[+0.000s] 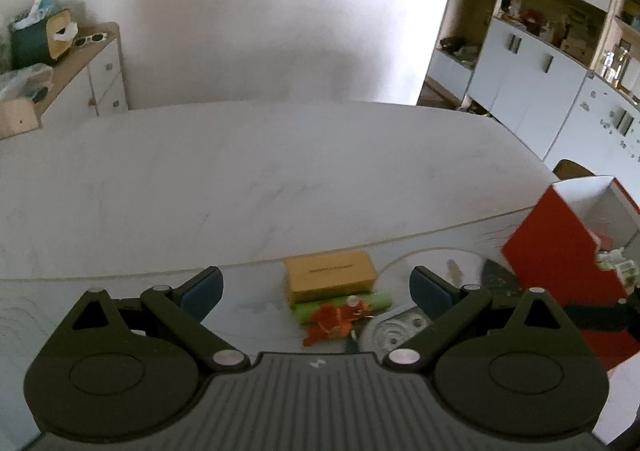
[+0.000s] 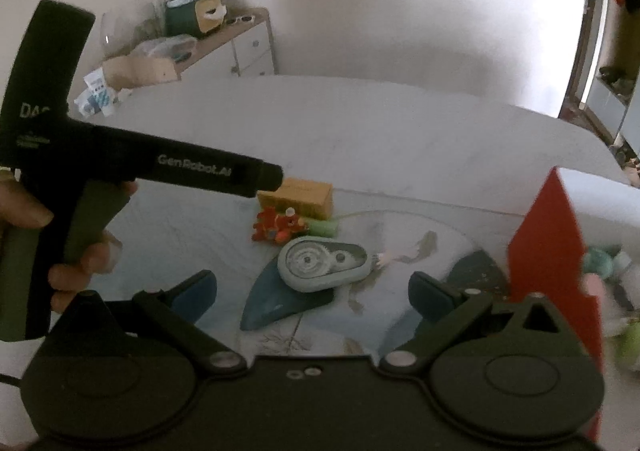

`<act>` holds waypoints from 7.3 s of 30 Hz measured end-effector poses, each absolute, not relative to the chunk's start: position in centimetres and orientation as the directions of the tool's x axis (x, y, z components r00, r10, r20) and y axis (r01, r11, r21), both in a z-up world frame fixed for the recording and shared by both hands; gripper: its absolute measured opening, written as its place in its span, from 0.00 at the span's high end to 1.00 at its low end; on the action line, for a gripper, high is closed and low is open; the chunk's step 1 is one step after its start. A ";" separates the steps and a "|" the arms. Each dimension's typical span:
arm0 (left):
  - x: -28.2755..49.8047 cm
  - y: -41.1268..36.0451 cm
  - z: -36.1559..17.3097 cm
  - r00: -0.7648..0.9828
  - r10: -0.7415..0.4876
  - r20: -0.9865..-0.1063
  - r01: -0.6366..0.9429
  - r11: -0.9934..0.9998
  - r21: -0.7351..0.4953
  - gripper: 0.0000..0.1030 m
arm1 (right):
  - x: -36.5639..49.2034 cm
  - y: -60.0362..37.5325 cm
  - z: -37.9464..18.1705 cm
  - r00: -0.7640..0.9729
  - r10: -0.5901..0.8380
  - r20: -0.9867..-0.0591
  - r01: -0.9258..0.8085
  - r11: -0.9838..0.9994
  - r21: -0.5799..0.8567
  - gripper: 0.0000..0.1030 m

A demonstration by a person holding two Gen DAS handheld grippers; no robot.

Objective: Organize rigid objects
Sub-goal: 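Grasp the yellow box with the left gripper while the right grasps the tape dispenser, then carry the yellow box and tape dispenser into the shoebox and open both grippers, then withdraw both grippers from the shoebox back over the table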

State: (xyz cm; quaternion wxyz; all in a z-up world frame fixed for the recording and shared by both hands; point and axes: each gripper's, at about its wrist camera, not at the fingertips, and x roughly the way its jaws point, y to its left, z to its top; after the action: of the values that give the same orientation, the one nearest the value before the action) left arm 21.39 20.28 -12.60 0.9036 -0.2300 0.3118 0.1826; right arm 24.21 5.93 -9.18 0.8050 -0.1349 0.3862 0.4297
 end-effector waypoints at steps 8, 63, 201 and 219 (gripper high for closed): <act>23.1 20.7 -14.6 0.734 0.137 -0.665 -0.430 0.852 -0.299 0.03 | 25.4 8.2 -12.1 0.299 0.549 -0.781 -0.788 0.604 0.122 0.03; 27.6 22.0 -17.1 0.671 0.099 -0.735 -0.447 0.845 -0.294 0.25 | 24.6 7.7 -12.8 0.416 0.501 -0.759 -0.731 0.681 0.049 0.15; 43.1 -6.0 -3.8 0.620 0.075 -0.781 -0.289 0.947 -0.139 0.24 | 41.3 -22.9 -6.3 0.373 0.572 -0.731 -0.762 0.638 0.110 0.05; 35.2 -4.0 0.1 0.717 0.048 -0.695 -0.281 0.932 -0.226 0.24 | 35.9 -22.2 -2.9 0.403 0.653 -0.641 -0.712 0.664 0.228 0.01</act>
State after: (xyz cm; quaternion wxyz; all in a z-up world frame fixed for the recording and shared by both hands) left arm 35.20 -4.03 0.05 0.9126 -0.1601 0.3651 0.0901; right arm 35.92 -22.17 -2.94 0.8366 -0.0407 0.3633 0.4080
